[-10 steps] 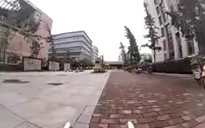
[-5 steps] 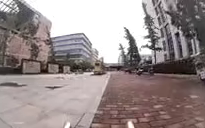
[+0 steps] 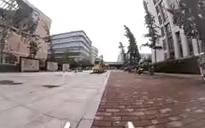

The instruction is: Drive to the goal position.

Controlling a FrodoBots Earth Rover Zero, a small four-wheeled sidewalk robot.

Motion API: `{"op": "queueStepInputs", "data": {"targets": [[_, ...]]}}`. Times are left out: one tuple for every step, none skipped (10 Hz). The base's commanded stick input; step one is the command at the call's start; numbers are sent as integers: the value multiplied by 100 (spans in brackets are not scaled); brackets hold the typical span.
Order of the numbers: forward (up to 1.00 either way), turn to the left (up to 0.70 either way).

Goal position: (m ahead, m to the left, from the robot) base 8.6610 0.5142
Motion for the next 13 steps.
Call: {"op": "queueStepInputs", "data": {"targets": [[45, 0], [45, 0], [45, 0], [45, 0], [45, -23], [45, -27], [45, -27], [45, -27], [45, -27], [45, -27], [45, -27], [45, -27], [45, -27]]}}
